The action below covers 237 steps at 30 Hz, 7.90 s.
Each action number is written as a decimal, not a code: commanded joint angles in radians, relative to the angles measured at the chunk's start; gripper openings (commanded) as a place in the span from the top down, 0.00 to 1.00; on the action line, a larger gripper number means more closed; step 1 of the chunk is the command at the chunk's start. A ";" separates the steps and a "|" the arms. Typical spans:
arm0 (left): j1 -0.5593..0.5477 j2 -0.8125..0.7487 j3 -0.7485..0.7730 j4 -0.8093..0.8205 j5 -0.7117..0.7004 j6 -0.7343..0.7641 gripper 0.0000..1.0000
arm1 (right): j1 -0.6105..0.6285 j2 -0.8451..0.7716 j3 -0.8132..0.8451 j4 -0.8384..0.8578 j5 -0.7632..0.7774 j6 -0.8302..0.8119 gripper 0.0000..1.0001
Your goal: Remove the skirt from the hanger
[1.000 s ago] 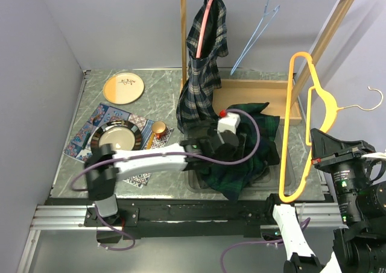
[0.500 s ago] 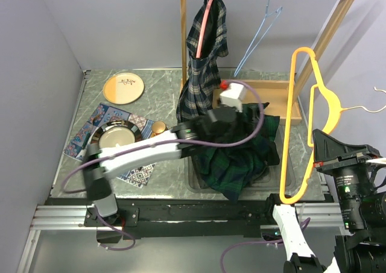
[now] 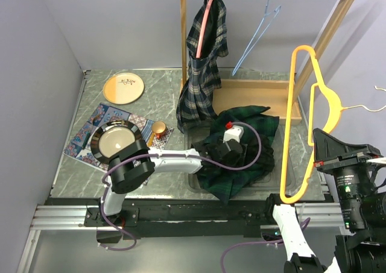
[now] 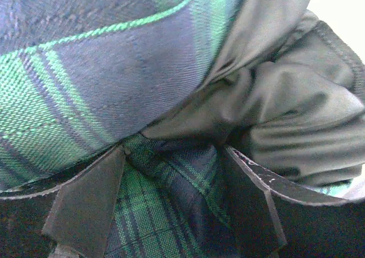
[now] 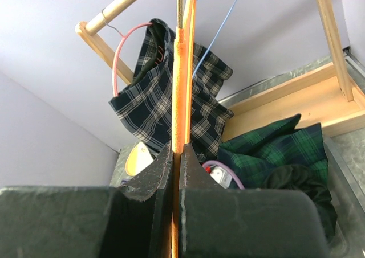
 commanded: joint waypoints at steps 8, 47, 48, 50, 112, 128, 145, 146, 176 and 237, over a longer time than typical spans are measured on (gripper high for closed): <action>-0.002 -0.181 0.289 -0.198 -0.034 0.084 0.14 | 0.008 0.022 0.056 0.063 0.003 -0.008 1.00; 0.084 -0.120 0.468 -0.305 0.121 0.291 0.99 | 0.010 0.005 0.066 0.082 0.003 -0.024 1.00; 0.060 -0.143 0.427 -0.301 0.118 0.291 0.99 | 0.010 0.005 0.069 0.080 0.006 -0.025 1.00; 0.044 -0.201 0.394 -0.307 0.100 0.284 0.99 | 0.014 0.011 0.087 0.074 0.005 -0.027 1.00; 0.176 0.094 0.523 -0.325 0.170 0.325 0.01 | 0.015 -0.078 -0.079 0.206 -0.017 0.021 1.00; 0.049 -0.141 0.327 -0.231 0.514 0.351 0.99 | 0.018 -0.060 -0.043 0.203 -0.066 0.003 1.00; 0.113 0.009 -0.008 0.038 0.371 0.190 0.99 | 0.022 0.028 0.052 0.162 0.008 0.016 1.00; 0.113 0.041 0.012 -0.011 0.353 0.196 0.99 | 0.022 0.040 0.052 0.165 0.006 0.016 1.00; 0.156 -0.629 -0.019 -0.333 0.187 0.335 0.03 | 0.021 0.409 0.024 0.201 0.164 -0.343 1.00; -0.189 -1.502 -0.566 -0.031 -0.717 0.772 0.03 | -0.025 0.849 0.283 0.424 0.034 -0.341 0.34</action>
